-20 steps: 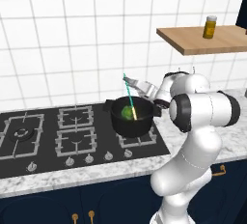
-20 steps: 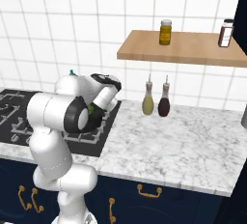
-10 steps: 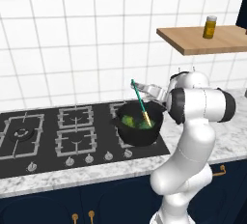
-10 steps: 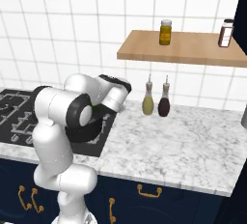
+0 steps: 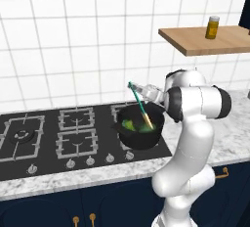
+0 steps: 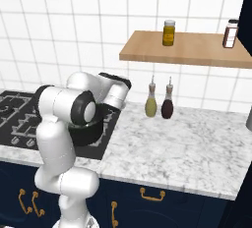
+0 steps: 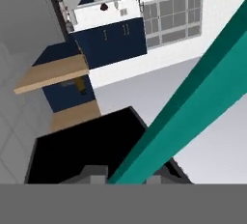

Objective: Put the broccoli and broccoli in the pot. Retrieve the spatula and lightly stir the vegetables in the pot.

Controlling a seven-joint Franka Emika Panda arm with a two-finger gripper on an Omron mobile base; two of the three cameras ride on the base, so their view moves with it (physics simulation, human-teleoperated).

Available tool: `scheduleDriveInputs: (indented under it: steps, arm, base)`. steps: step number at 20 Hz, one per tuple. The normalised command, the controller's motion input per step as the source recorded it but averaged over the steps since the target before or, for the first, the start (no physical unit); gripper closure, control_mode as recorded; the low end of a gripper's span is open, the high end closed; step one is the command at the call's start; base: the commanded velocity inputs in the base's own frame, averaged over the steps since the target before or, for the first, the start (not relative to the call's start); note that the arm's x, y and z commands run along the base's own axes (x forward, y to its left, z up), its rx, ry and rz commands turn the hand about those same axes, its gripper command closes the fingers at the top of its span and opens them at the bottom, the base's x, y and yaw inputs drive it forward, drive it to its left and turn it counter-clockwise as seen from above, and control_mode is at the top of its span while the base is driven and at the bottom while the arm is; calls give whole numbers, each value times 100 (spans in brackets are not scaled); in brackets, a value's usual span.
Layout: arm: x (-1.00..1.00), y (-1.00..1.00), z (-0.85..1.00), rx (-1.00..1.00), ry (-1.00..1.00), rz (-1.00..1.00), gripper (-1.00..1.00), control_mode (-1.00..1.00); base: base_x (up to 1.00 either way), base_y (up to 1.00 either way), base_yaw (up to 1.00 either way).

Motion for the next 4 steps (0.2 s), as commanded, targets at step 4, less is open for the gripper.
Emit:
scheduleDriveInputs:
  steps: [4]
  arm:
    - [0,11,-46,13,-24,9,100,-100]
  base:
    - [0,0,0]
